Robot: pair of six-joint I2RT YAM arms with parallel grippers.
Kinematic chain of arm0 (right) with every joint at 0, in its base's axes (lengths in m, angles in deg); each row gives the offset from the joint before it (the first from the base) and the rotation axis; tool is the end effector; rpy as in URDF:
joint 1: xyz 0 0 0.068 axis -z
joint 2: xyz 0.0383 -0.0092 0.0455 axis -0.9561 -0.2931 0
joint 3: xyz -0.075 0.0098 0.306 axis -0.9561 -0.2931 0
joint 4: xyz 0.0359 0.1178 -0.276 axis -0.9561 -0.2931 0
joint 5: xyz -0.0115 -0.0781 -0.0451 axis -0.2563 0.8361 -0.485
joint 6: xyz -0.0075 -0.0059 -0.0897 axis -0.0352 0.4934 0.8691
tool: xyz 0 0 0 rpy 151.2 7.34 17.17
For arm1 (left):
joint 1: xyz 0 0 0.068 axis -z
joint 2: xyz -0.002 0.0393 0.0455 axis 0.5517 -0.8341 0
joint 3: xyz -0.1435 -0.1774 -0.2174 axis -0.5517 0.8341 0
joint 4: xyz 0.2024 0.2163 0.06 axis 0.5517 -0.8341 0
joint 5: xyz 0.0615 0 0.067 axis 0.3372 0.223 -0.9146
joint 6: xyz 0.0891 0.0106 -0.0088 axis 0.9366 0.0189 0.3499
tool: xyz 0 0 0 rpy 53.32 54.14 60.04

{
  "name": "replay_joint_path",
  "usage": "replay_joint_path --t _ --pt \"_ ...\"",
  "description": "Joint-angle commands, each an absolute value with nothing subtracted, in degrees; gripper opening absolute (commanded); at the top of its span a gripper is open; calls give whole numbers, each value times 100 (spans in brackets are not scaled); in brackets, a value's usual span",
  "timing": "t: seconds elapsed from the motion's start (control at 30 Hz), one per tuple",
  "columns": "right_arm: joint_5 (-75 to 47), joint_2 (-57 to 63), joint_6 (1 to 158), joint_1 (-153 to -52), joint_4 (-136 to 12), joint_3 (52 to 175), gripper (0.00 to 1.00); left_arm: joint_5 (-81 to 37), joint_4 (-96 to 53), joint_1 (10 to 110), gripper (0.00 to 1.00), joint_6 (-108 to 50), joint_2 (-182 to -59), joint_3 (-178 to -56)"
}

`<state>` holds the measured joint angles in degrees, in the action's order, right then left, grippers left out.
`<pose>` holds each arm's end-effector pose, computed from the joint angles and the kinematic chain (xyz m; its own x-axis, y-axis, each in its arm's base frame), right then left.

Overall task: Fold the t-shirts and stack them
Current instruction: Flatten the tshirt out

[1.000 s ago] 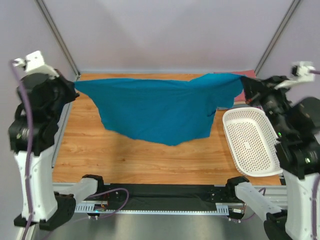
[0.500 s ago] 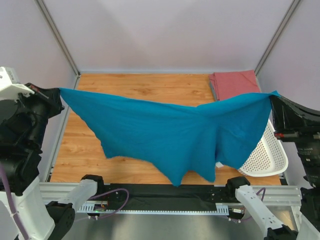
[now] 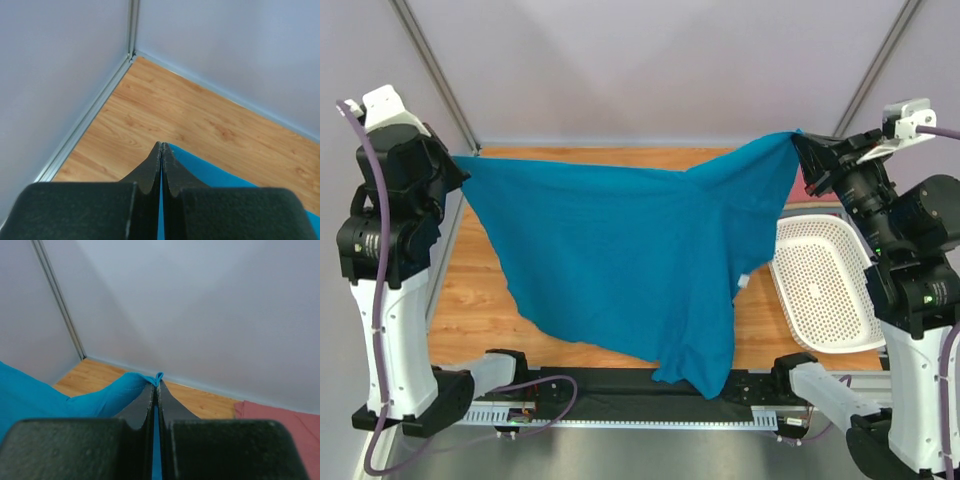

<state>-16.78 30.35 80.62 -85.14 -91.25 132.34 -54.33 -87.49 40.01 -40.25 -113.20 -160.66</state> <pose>0.1618 0.0499 0.6226 0.1384 0.1301 -0.9818 -0.3970 0.9155 0.0654 0.2006 0.0103 0.6110 -0.1446 -0.3366 -0.9305 -0.3729 0.8896 -0.2639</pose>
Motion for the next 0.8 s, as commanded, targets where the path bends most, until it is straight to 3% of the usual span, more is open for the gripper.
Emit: replay_joint_path --t 0.0,0.43,0.63,0.77 --pt "-1972 3414 8212 -8483 -8578 13371 0 -5810 -8415 4007 0 -4072 -10705 -16364" --pt "-2737 5479 7702 -8491 -9174 13265 0 -5054 -8845 4007 0 -4890 -8990 -16126" --pt "-2624 5314 7982 -8483 -9544 13556 0 -4904 -8977 4007 0 -4794 -9129 -16179" --pt "-2387 4647 8606 -8491 -9299 13512 0 -5307 -8216 4007 0 -4443 -9620 -15889"
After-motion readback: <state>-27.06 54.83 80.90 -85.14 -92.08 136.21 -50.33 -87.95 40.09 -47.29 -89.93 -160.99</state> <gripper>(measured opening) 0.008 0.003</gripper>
